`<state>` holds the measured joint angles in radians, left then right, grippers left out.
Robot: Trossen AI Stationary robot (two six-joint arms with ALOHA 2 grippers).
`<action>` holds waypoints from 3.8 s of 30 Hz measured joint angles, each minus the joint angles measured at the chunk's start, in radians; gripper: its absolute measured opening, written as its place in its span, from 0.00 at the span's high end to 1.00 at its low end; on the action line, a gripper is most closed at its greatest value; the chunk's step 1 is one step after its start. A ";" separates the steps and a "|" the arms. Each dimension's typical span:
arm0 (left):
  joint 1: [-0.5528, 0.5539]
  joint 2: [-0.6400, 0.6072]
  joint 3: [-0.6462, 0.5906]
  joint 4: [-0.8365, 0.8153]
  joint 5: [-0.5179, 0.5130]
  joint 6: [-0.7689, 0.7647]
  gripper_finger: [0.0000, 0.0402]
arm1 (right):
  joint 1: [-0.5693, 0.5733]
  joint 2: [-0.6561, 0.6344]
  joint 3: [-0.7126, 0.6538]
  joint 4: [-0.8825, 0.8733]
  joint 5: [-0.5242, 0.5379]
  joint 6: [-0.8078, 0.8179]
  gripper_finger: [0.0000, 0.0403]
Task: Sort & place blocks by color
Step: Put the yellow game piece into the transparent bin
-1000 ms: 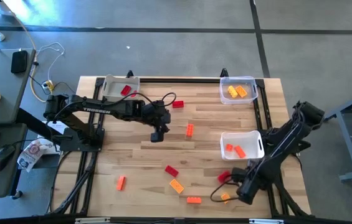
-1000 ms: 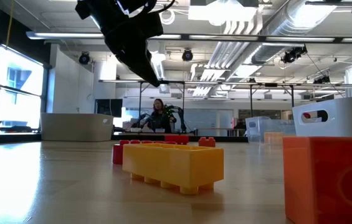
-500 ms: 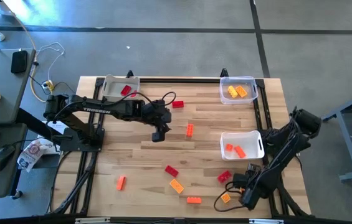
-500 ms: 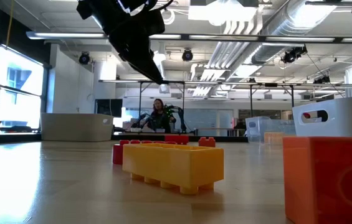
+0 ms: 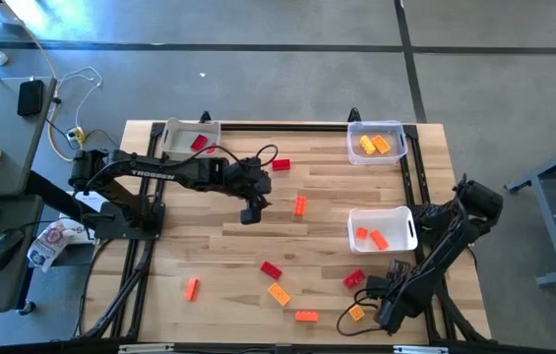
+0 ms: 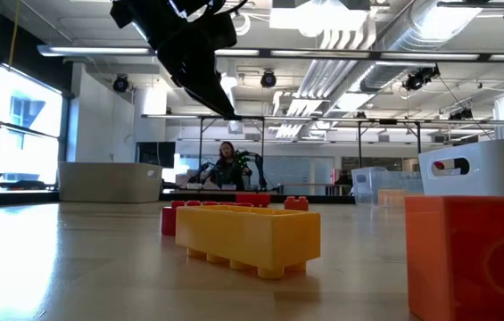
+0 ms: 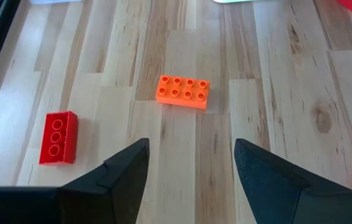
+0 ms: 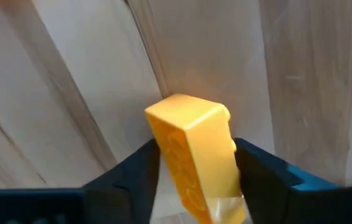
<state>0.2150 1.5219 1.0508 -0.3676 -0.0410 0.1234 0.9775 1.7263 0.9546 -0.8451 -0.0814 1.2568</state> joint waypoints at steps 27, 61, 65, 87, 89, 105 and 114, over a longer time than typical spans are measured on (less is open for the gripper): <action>0.000 0.000 0.000 0.055 0.010 0.037 0.45 | -0.039 0.002 0.279 -0.285 0.469 0.267 0.84; -0.101 0.000 0.000 0.255 0.193 0.134 0.45 | -0.619 0.000 0.586 -0.283 0.766 -0.719 0.84; -0.101 0.000 0.000 0.238 0.082 0.122 0.45 | -0.682 0.000 0.621 -0.348 0.844 -0.741 0.84; -0.126 0.000 0.000 0.011 -0.005 0.114 0.45 | -1.332 0.000 0.668 -0.564 0.716 -0.929 0.84; -0.130 0.000 0.000 0.012 -0.005 0.112 0.45 | -1.399 0.000 0.668 -0.565 0.683 -0.962 0.84; -0.131 0.000 0.000 0.012 -0.005 0.089 0.45 | -1.792 0.000 0.667 -0.530 0.438 -1.051 0.84; -0.130 0.000 0.000 0.013 -0.005 0.102 0.45 | -1.843 0.059 0.667 -0.509 0.436 -1.062 0.84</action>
<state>0.0845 1.5223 1.0504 -0.3541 -0.0465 0.2255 -0.8653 1.7853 1.6218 -1.3540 0.3550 0.1948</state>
